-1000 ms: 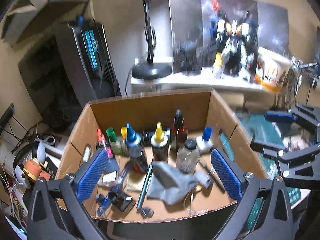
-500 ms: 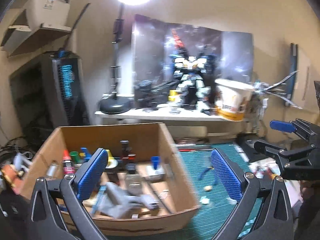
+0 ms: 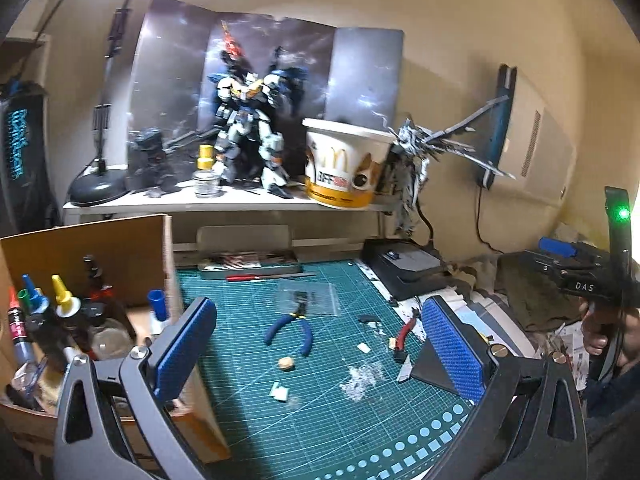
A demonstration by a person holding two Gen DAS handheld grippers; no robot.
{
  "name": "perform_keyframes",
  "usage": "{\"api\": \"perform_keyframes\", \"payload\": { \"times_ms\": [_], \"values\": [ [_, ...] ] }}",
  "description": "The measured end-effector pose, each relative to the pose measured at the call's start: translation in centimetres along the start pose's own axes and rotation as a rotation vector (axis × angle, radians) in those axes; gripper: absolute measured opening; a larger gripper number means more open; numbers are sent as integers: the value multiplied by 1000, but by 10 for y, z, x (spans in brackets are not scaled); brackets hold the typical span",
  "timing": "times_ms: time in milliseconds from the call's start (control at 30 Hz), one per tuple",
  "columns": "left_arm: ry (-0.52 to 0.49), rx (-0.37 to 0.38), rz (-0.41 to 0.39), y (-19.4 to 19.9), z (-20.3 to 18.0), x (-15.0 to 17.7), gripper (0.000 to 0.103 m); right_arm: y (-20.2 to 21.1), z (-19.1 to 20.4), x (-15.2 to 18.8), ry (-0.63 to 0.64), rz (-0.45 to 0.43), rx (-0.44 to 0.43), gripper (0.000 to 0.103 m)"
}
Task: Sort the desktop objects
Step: 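Move both empty grippers back over the cutting mat, then grasp the grey plastic model part on the black pad with the right gripper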
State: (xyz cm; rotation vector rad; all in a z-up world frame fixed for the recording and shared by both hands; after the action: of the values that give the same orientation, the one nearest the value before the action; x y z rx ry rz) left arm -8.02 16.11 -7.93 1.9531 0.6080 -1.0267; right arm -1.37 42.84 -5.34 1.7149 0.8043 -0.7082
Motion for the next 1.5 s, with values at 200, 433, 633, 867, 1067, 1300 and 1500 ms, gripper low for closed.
{"api": "perform_keyframes", "payload": {
  "times_ms": [200, 433, 633, 867, 1067, 1300, 1500],
  "values": [
    [-5, 2, 64, -36, -5, 32, 103, -19, -6, 45, -30, 66, -30, 85],
    [-191, -82, 35, -53, -23, 65, 103, -49, 25, 84, 0, 114, -141, 84],
    [-115, -23, 140, -79, -25, 91, 103, -88, 88, 92, 98, 127, -308, 73],
    [-48, -24, 207, -95, -10, 102, 103, -124, 140, 110, 248, 173, -386, 59],
    [-59, -22, 218, -95, -7, 102, 103, -142, 141, 119, 219, 214, -402, 60],
    [-45, 1, 237, -101, -5, 105, 103, -137, 138, 122, 224, 201, -416, 49],
    [-44, 14, 258, -107, -7, 110, 103, -132, 130, 120, 152, 200, -478, 36]
  ]
}}
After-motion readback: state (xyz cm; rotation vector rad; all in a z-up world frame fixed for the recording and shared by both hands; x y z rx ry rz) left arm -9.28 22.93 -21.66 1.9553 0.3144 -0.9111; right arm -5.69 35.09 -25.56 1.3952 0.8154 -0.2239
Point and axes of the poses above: each gripper's, at about its wrist camera, not at the fingertips, and y roughly against the way its jaws point, z to its left, x to its underside, the point moved 10 cm from there along -y, roughly the way its jaws point, and after that the axes turned 11 degrees about y, right-handed, at the moved point
